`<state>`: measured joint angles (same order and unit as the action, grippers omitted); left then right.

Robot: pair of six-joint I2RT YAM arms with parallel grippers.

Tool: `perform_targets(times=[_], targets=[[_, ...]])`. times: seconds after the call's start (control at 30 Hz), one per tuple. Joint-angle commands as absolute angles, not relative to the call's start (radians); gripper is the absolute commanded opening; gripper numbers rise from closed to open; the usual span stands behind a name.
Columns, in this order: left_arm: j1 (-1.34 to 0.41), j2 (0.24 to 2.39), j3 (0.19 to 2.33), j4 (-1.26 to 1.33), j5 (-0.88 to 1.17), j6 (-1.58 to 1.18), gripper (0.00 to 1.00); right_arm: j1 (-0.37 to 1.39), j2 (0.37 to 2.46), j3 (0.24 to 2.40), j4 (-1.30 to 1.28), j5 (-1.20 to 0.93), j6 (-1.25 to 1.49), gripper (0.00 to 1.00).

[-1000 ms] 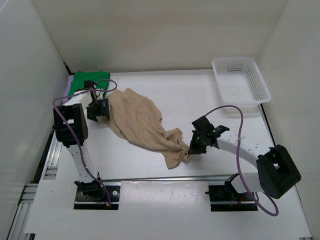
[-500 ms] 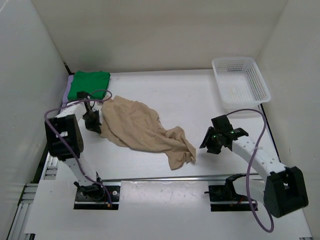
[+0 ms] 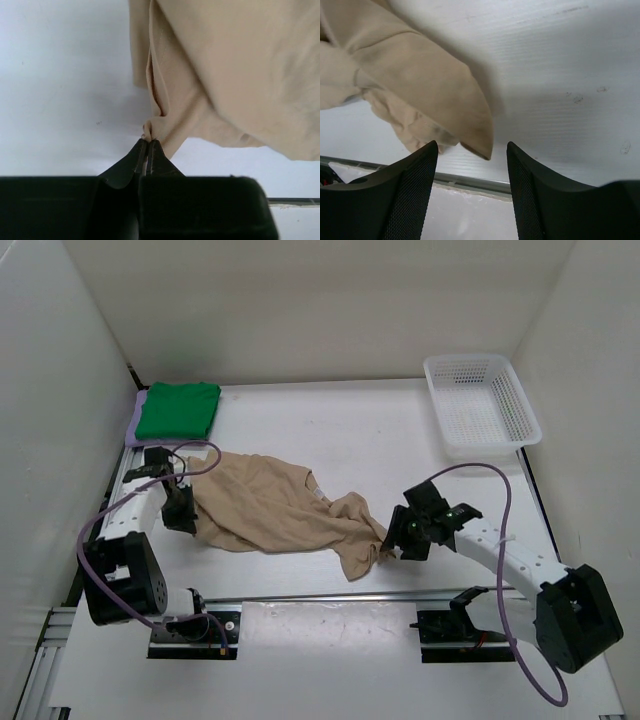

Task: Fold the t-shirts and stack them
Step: Flatten out the tshirt

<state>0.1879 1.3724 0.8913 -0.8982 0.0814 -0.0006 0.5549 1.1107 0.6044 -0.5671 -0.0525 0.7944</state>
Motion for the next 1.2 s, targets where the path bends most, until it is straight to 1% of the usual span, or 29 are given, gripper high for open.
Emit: perform_targets(times=[0.0,0.07,0.13,0.17,0.23,0.27,0.3,0.33,0.4,0.43,0.5,0.53,0.57,0.63,0.67,0.7,0.73,0.77,0.8,0.83,0.87,0.9,0.97,1.0,1.07,1.1,1.17], targets=[[0.187,1.301,0.876,-0.910,0.052,0.000,0.10,0.558,1.137,0.577,-0.549,-0.043,0.845,0.62],[0.187,1.287,0.867,-0.920,0.052,0.000,0.10,0.558,1.137,0.562,-0.500,-0.031,0.873,0.62],[0.187,1.276,0.867,-0.920,0.052,0.000,0.10,0.558,1.163,0.548,-0.459,-0.044,0.882,0.54],[0.196,1.276,0.867,-0.920,0.042,0.000,0.10,0.558,1.175,0.548,-0.431,-0.066,0.893,0.43],[0.196,1.267,0.867,-0.930,0.031,0.000,0.10,0.558,1.222,0.548,-0.413,-0.078,0.893,0.29],[0.196,1.267,0.867,-0.930,0.031,0.000,0.10,0.558,1.236,0.558,-0.413,-0.087,0.893,0.09],[0.205,1.267,0.867,-0.930,0.031,0.000,0.10,0.549,1.261,0.571,-0.404,-0.087,0.893,0.01],[0.206,1.267,0.900,-0.917,0.031,0.000,0.10,0.549,1.273,0.612,-0.403,-0.072,0.881,0.00],[0.206,1.317,0.983,-0.917,0.046,0.000,0.10,0.483,1.333,0.705,-0.393,-0.086,0.806,0.00],[0.215,1.392,1.134,-0.936,0.060,0.000,0.10,0.454,1.362,0.879,-0.420,-0.086,0.769,0.00],[0.215,1.491,1.356,-0.992,0.124,0.000,0.10,0.367,1.469,1.119,-0.550,-0.098,0.668,0.00],[0.215,1.603,1.629,-1.071,0.144,0.000,0.10,0.339,1.501,1.369,-0.593,-0.098,0.643,0.00],[0.215,1.664,1.784,-1.116,0.165,0.000,0.10,0.292,1.550,1.490,-0.627,-0.109,0.625,0.00],[0.215,1.786,2.105,-1.208,0.212,0.000,0.10,0.247,1.580,1.688,-0.686,-0.127,0.600,0.00],[0.215,1.893,2.393,-1.274,0.212,0.000,0.10,0.207,1.580,1.818,-0.686,-0.136,0.600,0.00],[0.203,1.925,2.484,-1.275,0.212,0.000,0.10,0.189,1.580,1.856,-0.686,-0.137,0.600,0.00],[0.184,1.915,2.496,-1.222,0.165,0.000,0.10,0.158,1.553,1.874,-0.686,-0.137,0.629,0.00],[0.184,1.875,2.496,-1.221,0.149,0.000,0.10,0.146,1.531,1.861,-0.671,-0.137,0.629,0.00],[0.170,1.821,2.332,-1.093,0.131,0.000,0.10,0.137,1.508,1.838,-0.655,-0.137,0.643,0.00],[0.161,1.762,2.228,-1.022,0.115,0.000,0.10,0.137,1.455,1.807,-0.620,-0.137,0.643,0.00],[0.144,1.659,2.136,-0.965,0.103,0.000,0.10,0.137,1.427,1.733,-0.606,-0.149,0.643,0.00],[0.134,1.623,2.011,-0.916,0.103,0.000,0.10,0.137,1.399,1.688,-0.594,-0.149,0.643,0.00],[0.123,1.563,1.941,-0.916,0.103,0.000,0.10,0.137,1.310,1.594,-0.580,-0.163,0.643,0.00],[0.108,1.548,1.883,-0.937,0.103,0.000,0.10,0.137,1.275,1.488,-0.580,-0.153,0.643,0.00],[0.097,1.511,1.803,-0.957,0.103,0.000,0.10,0.164,1.163,1.363,-0.555,-0.144,0.653,0.00],[0.097,1.465,1.705,-0.957,0.103,0.000,0.10,0.164,1.126,1.236,-0.555,-0.134,0.664,0.00],[0.086,1.416,1.597,-0.957,0.091,0.000,0.10,0.193,1.019,1.113,-0.555,-0.124,0.692,0.00]])
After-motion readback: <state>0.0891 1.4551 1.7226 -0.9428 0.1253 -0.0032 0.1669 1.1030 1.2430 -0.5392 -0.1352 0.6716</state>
